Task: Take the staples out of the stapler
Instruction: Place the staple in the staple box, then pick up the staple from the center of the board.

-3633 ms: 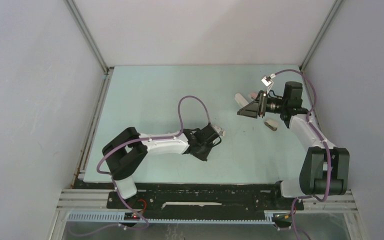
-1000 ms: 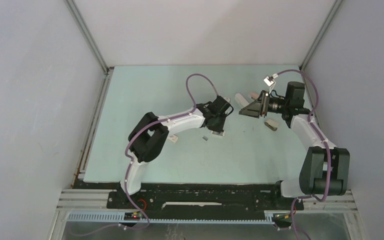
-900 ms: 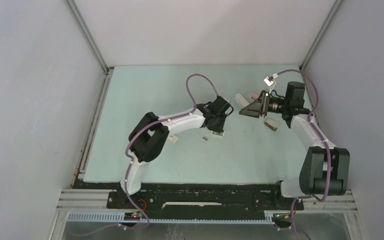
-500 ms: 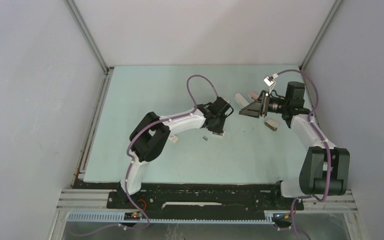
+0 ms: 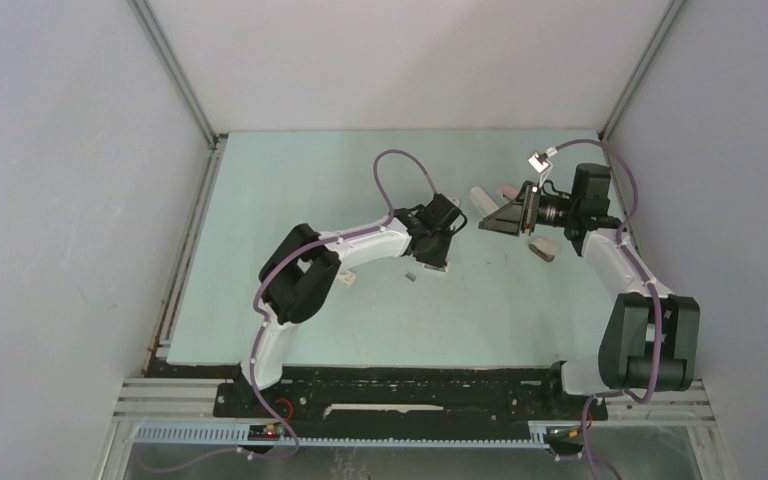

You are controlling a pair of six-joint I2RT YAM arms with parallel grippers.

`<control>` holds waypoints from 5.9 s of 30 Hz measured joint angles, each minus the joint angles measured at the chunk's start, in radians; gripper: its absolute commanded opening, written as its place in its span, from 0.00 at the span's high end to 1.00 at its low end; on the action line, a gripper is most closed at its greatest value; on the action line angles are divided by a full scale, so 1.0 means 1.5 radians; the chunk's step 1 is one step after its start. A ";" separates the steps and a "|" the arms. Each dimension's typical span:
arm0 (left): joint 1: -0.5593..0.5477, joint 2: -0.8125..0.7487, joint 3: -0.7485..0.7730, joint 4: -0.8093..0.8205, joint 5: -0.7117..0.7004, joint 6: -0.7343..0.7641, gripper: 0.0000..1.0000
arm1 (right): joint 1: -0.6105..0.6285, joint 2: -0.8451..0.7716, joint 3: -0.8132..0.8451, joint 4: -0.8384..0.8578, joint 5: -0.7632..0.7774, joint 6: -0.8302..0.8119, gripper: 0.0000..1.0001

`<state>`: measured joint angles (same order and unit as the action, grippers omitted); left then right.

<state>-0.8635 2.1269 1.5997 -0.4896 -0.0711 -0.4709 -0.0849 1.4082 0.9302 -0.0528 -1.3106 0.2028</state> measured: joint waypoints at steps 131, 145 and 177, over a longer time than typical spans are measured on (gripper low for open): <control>0.034 -1.188 -1.057 0.461 -0.143 -0.215 0.00 | 0.514 0.302 0.222 -0.284 0.664 -0.265 0.40; 0.034 -1.187 -1.057 0.465 -0.143 -0.217 0.00 | 0.533 0.367 0.292 -0.306 0.710 -0.268 0.49; 0.034 -1.219 -1.057 0.440 -0.142 -0.223 0.00 | 0.576 0.414 0.339 -0.362 0.801 -0.299 0.84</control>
<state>-0.8127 0.2989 0.0139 0.1703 -0.2848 -0.8051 0.7788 2.0293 1.4391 -0.5953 -0.1097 -0.2451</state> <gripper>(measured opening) 0.996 0.230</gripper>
